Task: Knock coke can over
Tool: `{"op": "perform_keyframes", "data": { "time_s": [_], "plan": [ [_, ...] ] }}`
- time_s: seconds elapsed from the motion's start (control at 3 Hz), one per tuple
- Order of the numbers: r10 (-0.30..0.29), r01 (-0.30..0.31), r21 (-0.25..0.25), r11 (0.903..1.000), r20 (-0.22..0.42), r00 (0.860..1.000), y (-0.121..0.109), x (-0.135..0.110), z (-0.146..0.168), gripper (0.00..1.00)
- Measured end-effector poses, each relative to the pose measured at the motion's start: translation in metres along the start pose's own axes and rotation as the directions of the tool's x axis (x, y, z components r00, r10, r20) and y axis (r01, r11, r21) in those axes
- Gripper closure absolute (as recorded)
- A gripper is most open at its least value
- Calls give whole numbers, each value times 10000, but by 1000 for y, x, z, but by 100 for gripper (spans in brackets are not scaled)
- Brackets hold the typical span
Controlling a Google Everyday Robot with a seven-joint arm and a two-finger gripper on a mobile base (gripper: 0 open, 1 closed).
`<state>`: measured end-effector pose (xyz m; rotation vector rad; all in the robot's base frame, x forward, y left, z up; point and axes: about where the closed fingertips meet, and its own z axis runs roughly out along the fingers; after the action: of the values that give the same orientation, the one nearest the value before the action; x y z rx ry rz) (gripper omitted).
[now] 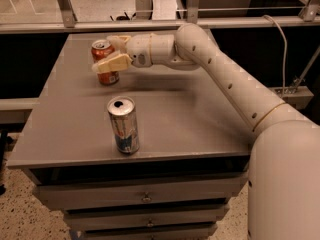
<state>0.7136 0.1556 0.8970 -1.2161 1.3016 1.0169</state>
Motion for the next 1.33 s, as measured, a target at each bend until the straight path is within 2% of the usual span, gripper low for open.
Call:
{"op": "perform_keyframes", "data": {
  "time_s": [0.67, 1.0, 1.33],
  "plan": [
    [262, -270, -146, 9995, -514, 9983, 8, 9, -5, 64],
    [443, -441, 54, 9990, -781, 9960, 1, 9, -25, 88],
    [423, -342, 569, 9978, -1472, 9882, -16, 2, -71, 100]
  ]
}}
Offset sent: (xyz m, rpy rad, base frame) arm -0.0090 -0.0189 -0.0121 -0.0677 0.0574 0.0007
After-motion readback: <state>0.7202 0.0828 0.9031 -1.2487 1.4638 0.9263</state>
